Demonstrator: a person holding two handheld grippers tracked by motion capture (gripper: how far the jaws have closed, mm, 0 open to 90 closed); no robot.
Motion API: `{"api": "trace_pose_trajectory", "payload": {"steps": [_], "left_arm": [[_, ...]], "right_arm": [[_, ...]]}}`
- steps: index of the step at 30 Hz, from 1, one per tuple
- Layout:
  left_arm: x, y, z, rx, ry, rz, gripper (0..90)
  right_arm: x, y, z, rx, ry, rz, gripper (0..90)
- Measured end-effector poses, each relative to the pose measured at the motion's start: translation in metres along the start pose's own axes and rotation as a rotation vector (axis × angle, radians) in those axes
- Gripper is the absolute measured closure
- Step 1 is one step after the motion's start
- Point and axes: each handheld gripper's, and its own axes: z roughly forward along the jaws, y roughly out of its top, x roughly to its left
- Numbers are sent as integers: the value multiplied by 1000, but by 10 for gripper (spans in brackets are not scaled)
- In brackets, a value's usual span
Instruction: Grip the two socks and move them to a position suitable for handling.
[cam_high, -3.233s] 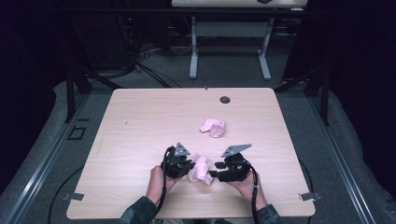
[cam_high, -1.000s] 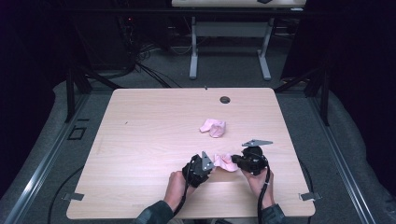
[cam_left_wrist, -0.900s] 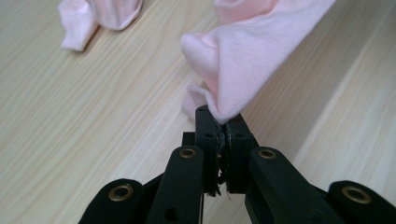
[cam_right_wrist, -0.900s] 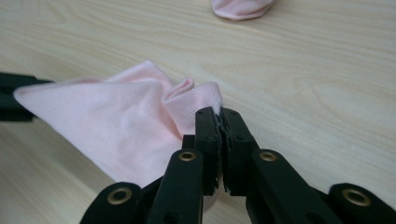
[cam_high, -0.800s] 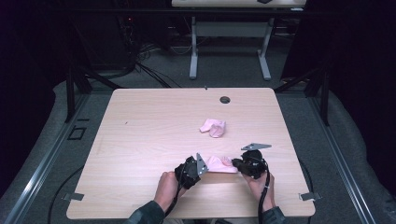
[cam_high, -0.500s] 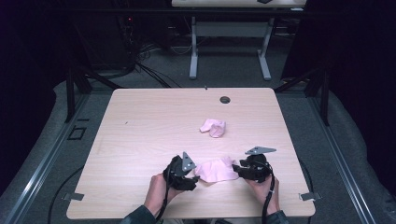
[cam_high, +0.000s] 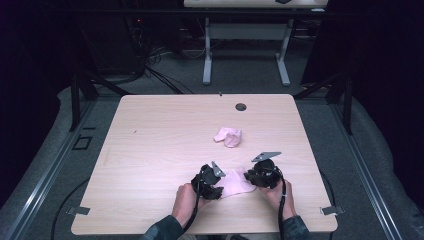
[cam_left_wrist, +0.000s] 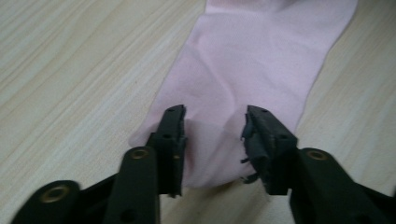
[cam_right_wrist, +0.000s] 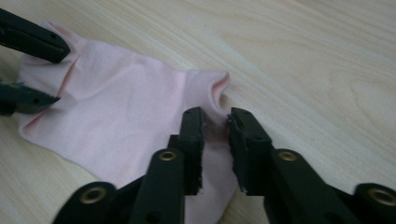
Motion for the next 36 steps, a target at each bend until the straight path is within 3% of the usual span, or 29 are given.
{"api": "trace_pose_trajectory", "payload": {"steps": [4,8,18,22,23,25,26,27,29,34,35,36], "left_arm": [[6,-4,-3,-19,8,-4,755],[13,-9,-10,-40,16,-16,781],[30,-38,-38,-87,59,-115,629],[40,-51,-56,-89,101,-158,554],[48,-56,-64,-100,113,-195,522],[54,-60,-72,-123,122,-234,470],[54,-60,-72,-123,122,-234,451],[58,-59,-79,-141,119,-265,428],[58,-55,-81,-160,105,-274,406],[49,-35,-72,-158,65,-254,369],[43,-24,-62,-148,48,-230,373],[43,-24,-62,-148,48,-230,373]], "right_arm": [[3,-4,2,9,-8,15,860],[9,-7,1,6,-25,33,887],[14,-10,-1,5,-30,61,850],[17,-12,-4,21,-36,70,807],[17,-11,-6,40,-26,77,736],[17,-10,-9,39,-20,85,698],[17,-10,-9,39,-20,85,698],[15,-9,-19,-14,-11,85,678],[12,-6,-25,-50,-18,73,654],[4,3,-25,-62,-19,34,595],[3,7,-17,-48,4,11,580],[4,8,-14,-42,4,6,579]]}}
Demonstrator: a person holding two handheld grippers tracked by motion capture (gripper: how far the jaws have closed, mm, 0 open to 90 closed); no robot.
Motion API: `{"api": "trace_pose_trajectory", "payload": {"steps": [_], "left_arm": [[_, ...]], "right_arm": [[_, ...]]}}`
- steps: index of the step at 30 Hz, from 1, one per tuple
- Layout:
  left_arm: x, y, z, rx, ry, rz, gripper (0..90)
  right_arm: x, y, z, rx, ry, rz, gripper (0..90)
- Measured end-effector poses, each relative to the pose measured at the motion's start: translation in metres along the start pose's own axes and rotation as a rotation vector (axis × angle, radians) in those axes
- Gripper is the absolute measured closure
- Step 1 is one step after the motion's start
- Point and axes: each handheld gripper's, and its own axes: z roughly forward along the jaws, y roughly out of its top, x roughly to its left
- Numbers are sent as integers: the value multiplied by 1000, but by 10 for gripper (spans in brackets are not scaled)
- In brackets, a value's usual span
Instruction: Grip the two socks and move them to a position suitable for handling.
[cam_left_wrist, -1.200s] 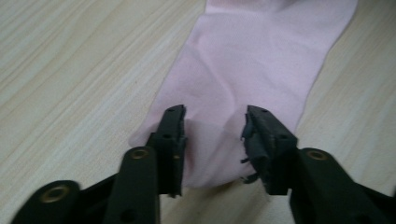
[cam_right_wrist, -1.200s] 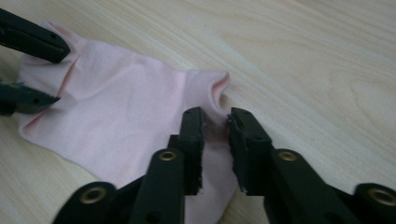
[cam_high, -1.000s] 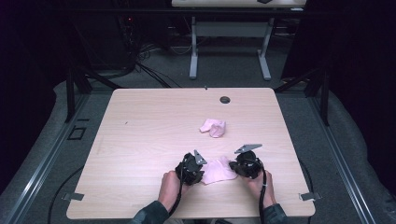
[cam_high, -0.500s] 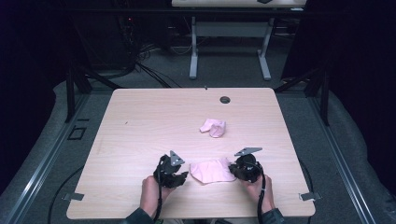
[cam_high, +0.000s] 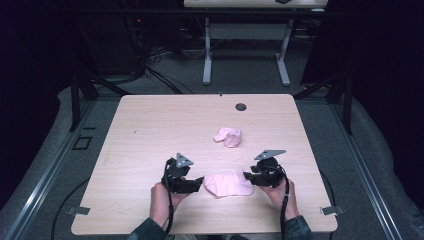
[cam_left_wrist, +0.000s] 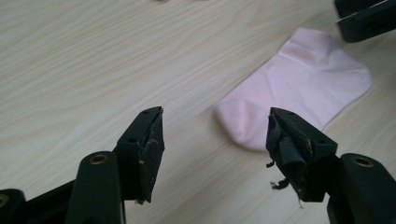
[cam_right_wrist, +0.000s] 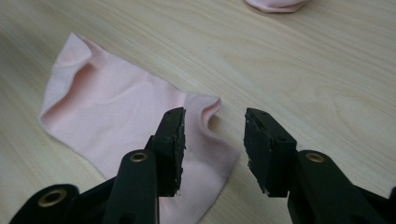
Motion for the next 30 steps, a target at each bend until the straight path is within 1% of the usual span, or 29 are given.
{"api": "trace_pose_trajectory", "payload": {"steps": [1,2,3,4,5,6,7,8,10,11,12,13,14,15,16,17,18,19,21,22,24,25,27,29,30], "left_arm": [[-8,7,15,25,-13,20,373],[-13,10,22,50,-17,41,377],[-13,10,22,50,-17,41,383],[-18,11,28,61,-20,56,383],[-26,13,37,85,-30,79,395],[-30,14,42,106,-24,94,422],[-32,14,48,127,-30,95,434],[-33,13,51,145,-27,104,450],[-36,12,58,170,-18,120,503],[-37,10,60,176,2,123,535],[-37,9,62,177,10,130,591],[-36,7,62,177,9,126,639],[-35,7,62,175,9,126,662],[-34,6,60,162,17,127,711],[-32,5,59,155,11,123,752],[-30,3,56,143,15,119,777],[-28,1,54,131,18,115,814],[-26,-1,52,121,18,113,831],[-23,-8,44,93,27,103,855],[-21,-10,42,78,25,95,856],[-18,-15,34,61,25,86,848],[-15,-20,28,50,25,72,833],[-11,-27,18,39,30,53,781],[-6,-35,7,42,28,30,732],[-3,-39,2,39,27,17,687]], "right_arm": [[1,1,4,21,3,-4,576],[2,0,7,36,-6,-8,582],[2,0,7,36,-6,-8,582],[3,0,9,43,-12,-4,600],[4,-1,10,41,-14,1,615],[7,-3,10,42,-25,5,646],[8,-5,11,46,-34,11,664],[10,-6,12,49,-39,12,687],[12,-7,14,59,-46,14,719],[12,-8,14,69,-58,9,742],[14,-9,14,66,-59,8,774],[15,-10,14,69,-64,7,804],[15,-11,14,62,-60,14,824],[16,-11,14,66,-61,14,840],[16,-12,14,64,-73,15,855],[16,-13,14,64,-64,20,860],[17,-13,14,60,-72,22,865],[18,-14,14,54,-80,30,867],[18,-15,13,57,-86,29,869],[20,-16,13,48,-91,45,869],[21,-16,12,45,-95,51,868],[21,-17,12,45,-99,52,868],[23,-18,11,44,-102,61,865],[25,-19,9,51,-115,61,857],[26,-19,8,48,-110,66,846]]}}
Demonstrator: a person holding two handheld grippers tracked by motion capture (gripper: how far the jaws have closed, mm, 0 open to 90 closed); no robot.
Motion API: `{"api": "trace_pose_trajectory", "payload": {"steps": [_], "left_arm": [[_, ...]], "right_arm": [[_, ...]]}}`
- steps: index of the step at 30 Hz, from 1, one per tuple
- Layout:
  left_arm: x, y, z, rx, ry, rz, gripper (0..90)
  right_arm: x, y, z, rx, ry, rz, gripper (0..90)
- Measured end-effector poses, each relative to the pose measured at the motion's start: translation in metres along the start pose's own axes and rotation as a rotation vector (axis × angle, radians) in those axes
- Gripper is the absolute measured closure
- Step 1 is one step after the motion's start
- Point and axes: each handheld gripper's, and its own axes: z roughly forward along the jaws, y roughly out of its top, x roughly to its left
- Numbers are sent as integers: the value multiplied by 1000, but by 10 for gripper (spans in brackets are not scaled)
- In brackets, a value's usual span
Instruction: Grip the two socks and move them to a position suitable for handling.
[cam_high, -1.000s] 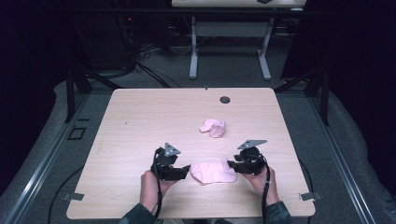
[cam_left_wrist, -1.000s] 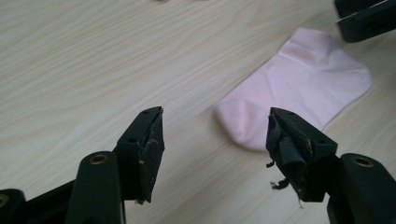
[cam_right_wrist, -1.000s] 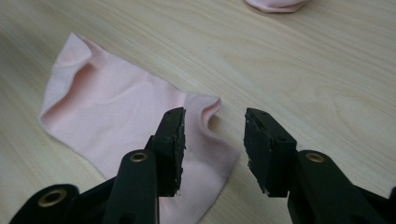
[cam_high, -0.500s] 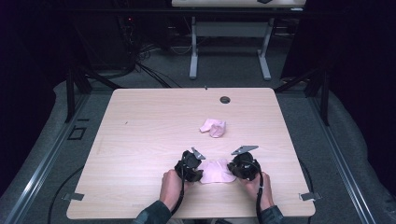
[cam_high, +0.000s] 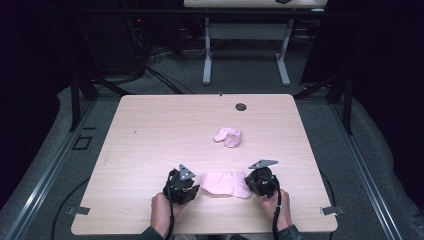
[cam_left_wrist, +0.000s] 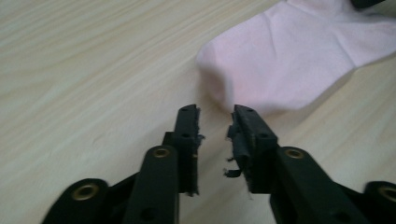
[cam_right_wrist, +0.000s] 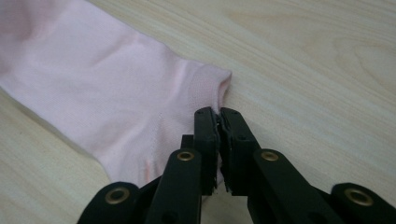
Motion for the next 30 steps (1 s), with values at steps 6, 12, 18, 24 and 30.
{"api": "trace_pose_trajectory", "payload": {"steps": [6,12,18,24,30], "left_arm": [[19,7,-19,-69,-9,-89,466],[13,39,7,-23,-54,-54,414],[9,37,36,87,-59,-26,653],[15,17,34,78,-89,-56,858],[17,-4,16,52,-109,-89,855]], "right_arm": [[-10,-1,-17,-73,35,35,673],[-17,4,-10,-47,92,15,568],[-9,5,6,-4,100,-46,704],[0,-1,6,-17,140,-43,836],[8,-10,-3,-1,185,-38,853]]}}
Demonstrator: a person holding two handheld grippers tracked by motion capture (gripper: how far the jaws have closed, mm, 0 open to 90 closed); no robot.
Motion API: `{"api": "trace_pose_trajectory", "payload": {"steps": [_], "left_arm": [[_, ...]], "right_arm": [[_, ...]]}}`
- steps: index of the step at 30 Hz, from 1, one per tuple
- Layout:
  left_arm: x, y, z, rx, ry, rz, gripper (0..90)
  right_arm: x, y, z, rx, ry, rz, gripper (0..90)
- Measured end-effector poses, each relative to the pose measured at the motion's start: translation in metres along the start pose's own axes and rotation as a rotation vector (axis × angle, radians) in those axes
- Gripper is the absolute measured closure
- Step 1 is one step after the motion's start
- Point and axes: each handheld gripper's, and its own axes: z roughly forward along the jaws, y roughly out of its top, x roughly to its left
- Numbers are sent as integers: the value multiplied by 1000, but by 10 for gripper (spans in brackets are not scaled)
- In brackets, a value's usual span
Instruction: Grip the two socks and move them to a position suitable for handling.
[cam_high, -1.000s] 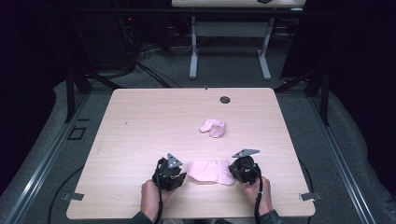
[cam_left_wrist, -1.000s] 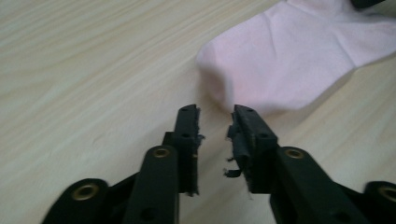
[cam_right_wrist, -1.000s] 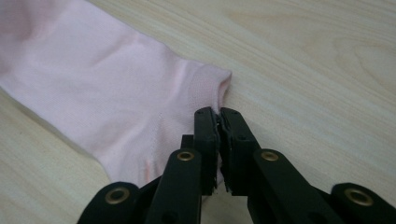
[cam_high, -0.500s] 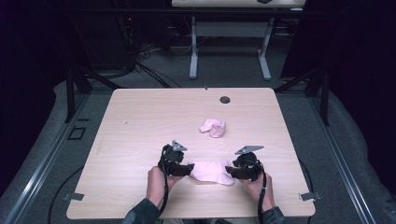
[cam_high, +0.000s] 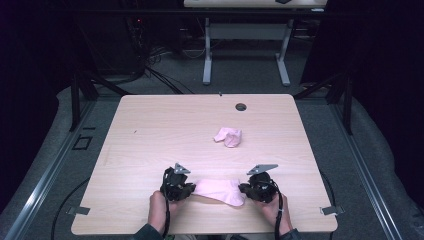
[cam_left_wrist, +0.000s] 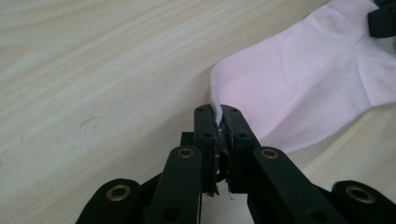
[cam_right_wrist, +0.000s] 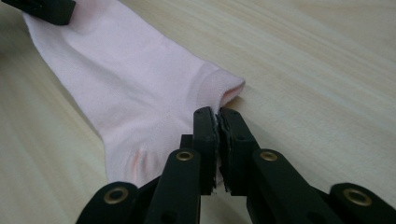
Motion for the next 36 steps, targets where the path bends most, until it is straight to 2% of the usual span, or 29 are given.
{"api": "trace_pose_trajectory", "payload": {"steps": [2,4,5,6,7,8,10,13,15,19,22,26,28,31,36], "left_arm": [[-1,-3,-4,4,-1,6,812],[-2,-2,-9,-6,5,5,667],[0,6,-18,-49,19,4,609],[0,6,-18,-49,19,4,493],[1,11,-22,-59,26,14,493],[2,17,-24,-75,32,21,457],[5,31,-26,-88,40,49,396],[7,54,-21,-100,42,94,334],[9,69,-13,-95,37,128,300],[14,98,9,-70,-22,163,239],[14,120,26,-44,-22,201,236],[16,151,48,-34,-56,198,258],[16,165,58,-26,-58,204,278],[17,185,74,-14,-71,199,319],[15,207,97,12,-63,216,363]], "right_arm": [[2,-2,0,-6,20,-6,818],[1,-3,-2,-23,37,7,693],[0,-3,-4,-40,33,10,658],[0,-3,-4,-40,33,10,658],[-10,-5,-11,-100,26,24,524],[-14,-6,-15,-126,24,34,470],[-22,-8,-20,-165,-16,52,364],[-37,-13,-23,-172,-86,66,196],[-46,-19,-24,-185,-104,89,148],[-63,-29,-23,-170,-152,106,36],[-70,-33,-23,-170,-181,105,26],[-77,-36,-24,-169,-216,95,25],[-79,-37,-25,-177,-222,105,29],[-82,-38,-26,-203,-203,123,59],[-81,-39,-26,-200,-219,116,91]]}}
